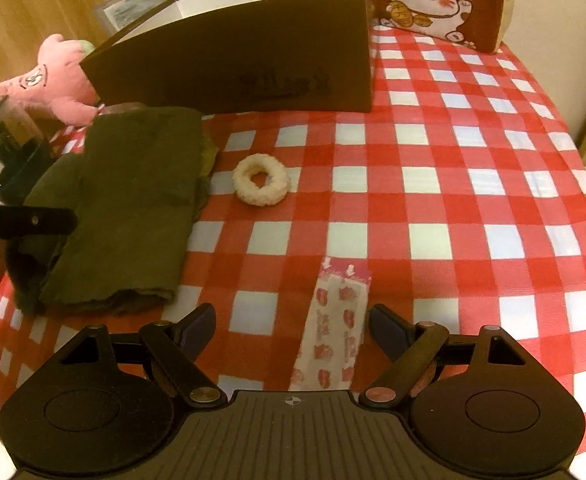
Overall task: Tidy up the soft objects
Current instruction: 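Close the right gripper on the white-and-red packet while the left gripper straddles the towel fold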
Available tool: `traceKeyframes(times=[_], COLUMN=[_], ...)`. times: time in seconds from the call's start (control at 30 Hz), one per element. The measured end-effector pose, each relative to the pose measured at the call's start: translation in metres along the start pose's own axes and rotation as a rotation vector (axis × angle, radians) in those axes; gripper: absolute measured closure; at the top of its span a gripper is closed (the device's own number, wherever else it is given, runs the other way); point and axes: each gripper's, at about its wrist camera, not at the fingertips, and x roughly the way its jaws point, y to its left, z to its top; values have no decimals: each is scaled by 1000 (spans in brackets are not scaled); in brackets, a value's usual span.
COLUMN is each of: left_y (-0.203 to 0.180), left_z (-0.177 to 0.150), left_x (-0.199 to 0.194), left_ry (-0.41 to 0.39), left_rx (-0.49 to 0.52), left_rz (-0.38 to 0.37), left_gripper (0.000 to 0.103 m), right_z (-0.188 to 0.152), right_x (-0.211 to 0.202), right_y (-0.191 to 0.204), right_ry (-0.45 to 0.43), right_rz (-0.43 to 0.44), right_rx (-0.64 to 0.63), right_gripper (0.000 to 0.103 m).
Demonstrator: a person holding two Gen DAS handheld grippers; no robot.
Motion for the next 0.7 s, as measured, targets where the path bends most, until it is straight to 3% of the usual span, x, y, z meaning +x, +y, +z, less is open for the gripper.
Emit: traceKeyframes(times=[0.13, 0.33, 0.5, 0.7], left_y=[5, 5, 8, 12], left_z=[2, 0, 3, 5], left_x=[6, 11, 15, 18], left_ry=[1, 6, 4, 6], left_rx=[-7, 19, 12, 8], left_rz=[-3, -3, -10, -17], left_gripper=[52, 52, 52, 52], right_z=[1, -4, -4, -3], right_x=[0, -4, -1, -4], right_y=[1, 8, 17, 10], right_ry=[-4, -9, -19, -22], right_rz=[-36, -105, -183, -203], right_rx=[-10, -11, -62, -30], right_gripper=[20, 30, 57, 73])
